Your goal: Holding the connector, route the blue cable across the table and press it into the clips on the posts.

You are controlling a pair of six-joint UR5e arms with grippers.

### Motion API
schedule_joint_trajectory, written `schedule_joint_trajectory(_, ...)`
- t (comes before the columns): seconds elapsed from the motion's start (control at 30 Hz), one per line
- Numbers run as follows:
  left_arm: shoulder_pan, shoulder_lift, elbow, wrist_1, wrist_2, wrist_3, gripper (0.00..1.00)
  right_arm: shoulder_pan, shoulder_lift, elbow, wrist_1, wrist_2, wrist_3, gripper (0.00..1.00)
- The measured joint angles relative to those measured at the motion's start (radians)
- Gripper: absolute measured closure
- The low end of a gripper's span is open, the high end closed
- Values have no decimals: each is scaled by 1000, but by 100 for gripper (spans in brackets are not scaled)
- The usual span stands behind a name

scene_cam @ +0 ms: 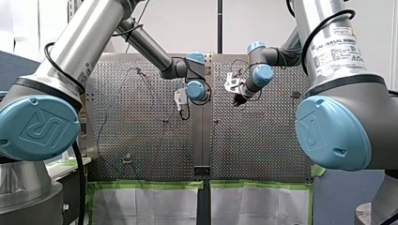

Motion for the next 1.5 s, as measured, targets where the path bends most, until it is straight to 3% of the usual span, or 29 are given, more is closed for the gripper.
schedule_joint_trajectory(0.83, 31, -1, -19, 7, 15, 10, 88, 0, 0, 0, 0, 0, 0, 100)
schedule_joint_trajectory(1.5, 108, -3, -104, 22, 67, 39, 88, 0, 0, 0, 0, 0, 0, 100)
